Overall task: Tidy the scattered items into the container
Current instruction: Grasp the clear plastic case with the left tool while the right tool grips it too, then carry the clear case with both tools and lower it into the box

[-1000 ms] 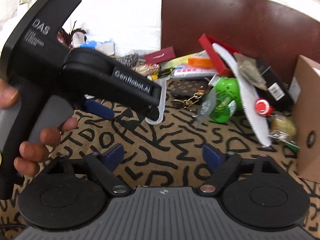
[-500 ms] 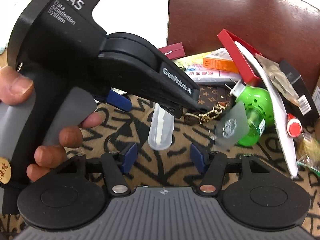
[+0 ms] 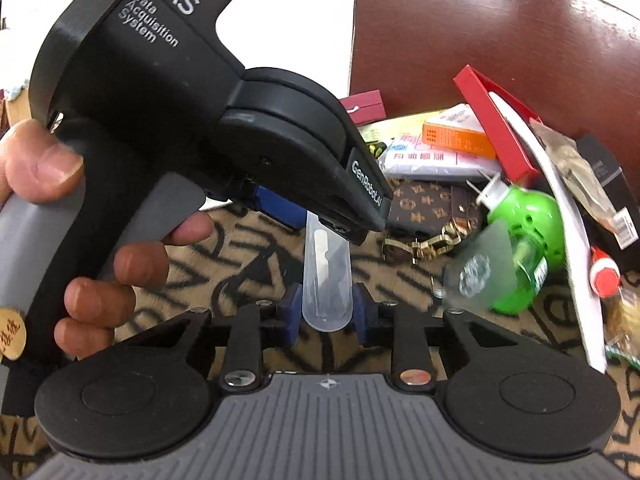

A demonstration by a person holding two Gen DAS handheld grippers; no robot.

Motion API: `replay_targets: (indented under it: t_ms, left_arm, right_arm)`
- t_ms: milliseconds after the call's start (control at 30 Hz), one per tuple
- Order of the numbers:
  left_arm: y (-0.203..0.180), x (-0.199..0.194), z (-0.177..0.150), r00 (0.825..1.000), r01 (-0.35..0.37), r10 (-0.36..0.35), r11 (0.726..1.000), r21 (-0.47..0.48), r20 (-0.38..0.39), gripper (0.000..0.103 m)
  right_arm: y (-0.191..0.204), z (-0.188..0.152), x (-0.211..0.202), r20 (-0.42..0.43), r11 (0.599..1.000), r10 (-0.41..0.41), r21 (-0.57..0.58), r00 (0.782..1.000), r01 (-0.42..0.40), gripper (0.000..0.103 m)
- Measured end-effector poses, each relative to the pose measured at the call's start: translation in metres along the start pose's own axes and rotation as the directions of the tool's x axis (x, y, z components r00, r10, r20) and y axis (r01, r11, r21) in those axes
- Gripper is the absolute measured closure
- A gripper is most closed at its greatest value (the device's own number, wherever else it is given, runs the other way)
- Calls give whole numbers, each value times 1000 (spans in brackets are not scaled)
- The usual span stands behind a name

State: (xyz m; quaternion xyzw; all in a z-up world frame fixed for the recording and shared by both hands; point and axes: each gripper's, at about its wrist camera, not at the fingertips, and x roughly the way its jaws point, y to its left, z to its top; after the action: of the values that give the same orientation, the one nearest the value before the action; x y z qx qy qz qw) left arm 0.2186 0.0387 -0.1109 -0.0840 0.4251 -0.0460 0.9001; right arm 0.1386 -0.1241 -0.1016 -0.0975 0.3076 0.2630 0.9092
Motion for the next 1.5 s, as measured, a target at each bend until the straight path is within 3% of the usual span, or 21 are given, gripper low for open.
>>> replay_targets:
  t_ms: [467, 600, 700, 800, 833, 900, 1033, 1100, 1200, 1367, 1500]
  left_arm:
    - [-57, -62, -89, 991, 108, -106, 994, 24, -76, 62]
    - [-68, -72, -103, 990, 112, -107, 992, 56, -90, 53]
    - [-69, -70, -100, 991, 91, -86, 995, 49, -98, 43]
    - [-69, -68, -95, 991, 73, -68, 996, 45, -111, 45]
    - [-69, -68, -95, 991, 73, -67, 996, 51, -112, 53]
    - [-70, -69, -97, 992, 65, -58, 996, 65, -109, 54]
    - [-73, -68, -98, 993, 58, -49, 995, 82, -105, 45]
    - [-78, -67, -99, 995, 44, -33, 993, 111, -99, 45]
    - [-84, -68, -99, 995, 27, -14, 991, 132, -101, 59]
    - [-96, -80, -88, 991, 90, -79, 992, 93, -112, 62]
    - [-132, -95, -74, 991, 130, -123, 979, 158, -49, 62]
  right_arm:
    - [2, -72, -110, -62, 999, 17, 41, 998, -15, 73]
    - [5, -81, -131, -81, 998, 5, 63, 997, 0, 73]
    - [6, -73, -123, -79, 997, -10, 72, 997, 16, 73]
    - [9, -68, -116, -70, 998, -24, 57, 997, 28, 71]
    - [11, -68, -115, -68, 998, -26, 53, 997, 30, 69]
    - [13, -67, -114, -61, 998, -26, 52, 998, 29, 67]
    - [15, -69, -113, -47, 999, -24, 46, 999, 26, 64]
    - [13, -67, -111, -47, 999, -12, 45, 999, 14, 71]
    - [10, -65, -115, -56, 998, -5, 63, 998, 8, 71]
    - [-3, -61, -142, -2, 995, -36, 91, 999, 36, 71]
    - [-24, -50, -165, 66, 988, -108, 118, 992, 100, 71]
